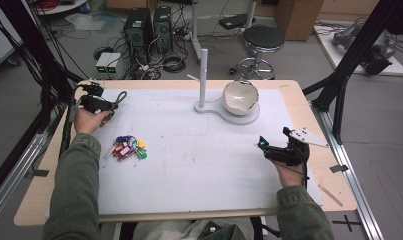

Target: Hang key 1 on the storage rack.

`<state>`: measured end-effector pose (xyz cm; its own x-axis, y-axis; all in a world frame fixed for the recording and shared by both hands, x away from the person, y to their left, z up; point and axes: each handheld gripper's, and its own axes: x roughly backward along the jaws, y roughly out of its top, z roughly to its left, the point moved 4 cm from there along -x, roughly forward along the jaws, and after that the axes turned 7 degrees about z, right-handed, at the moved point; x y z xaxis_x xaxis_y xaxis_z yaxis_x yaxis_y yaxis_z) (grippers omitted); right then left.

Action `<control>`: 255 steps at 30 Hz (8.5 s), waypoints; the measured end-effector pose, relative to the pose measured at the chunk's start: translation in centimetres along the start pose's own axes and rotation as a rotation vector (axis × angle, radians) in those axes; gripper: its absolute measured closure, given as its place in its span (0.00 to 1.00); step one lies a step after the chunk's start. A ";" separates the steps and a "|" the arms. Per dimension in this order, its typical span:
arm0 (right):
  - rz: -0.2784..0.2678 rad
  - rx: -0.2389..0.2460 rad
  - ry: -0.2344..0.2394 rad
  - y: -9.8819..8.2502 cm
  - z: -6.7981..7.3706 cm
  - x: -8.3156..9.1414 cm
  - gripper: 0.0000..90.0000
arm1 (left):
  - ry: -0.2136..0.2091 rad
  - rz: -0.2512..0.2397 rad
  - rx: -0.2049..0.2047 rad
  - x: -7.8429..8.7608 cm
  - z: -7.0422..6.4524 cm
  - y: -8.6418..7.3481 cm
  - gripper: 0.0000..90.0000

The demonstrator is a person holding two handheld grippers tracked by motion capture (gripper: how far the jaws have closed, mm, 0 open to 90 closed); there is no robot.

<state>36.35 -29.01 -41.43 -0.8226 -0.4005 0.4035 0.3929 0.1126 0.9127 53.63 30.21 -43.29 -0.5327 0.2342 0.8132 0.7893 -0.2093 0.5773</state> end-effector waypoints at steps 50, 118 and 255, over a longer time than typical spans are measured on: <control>-0.002 0.003 0.028 0.1 0.3 -0.1 0.01 | -0.161 -0.194 0.026 8.5 -5.3 2.0 0.80; -0.006 -0.006 0.027 0.0 0.1 0.3 0.01 | -0.341 -0.225 -0.103 5.8 -17.1 8.7 0.80; 0.016 -0.016 0.020 -0.5 -0.3 0.6 0.01 | -0.216 -0.184 -0.050 4.9 -14.9 4.0 0.02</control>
<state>35.80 -29.56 -41.67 -0.8078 -0.4171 0.4165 0.4124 0.1048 0.9049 49.61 16.37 -35.93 -0.5841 0.4685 0.6629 0.6664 -0.1895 0.7211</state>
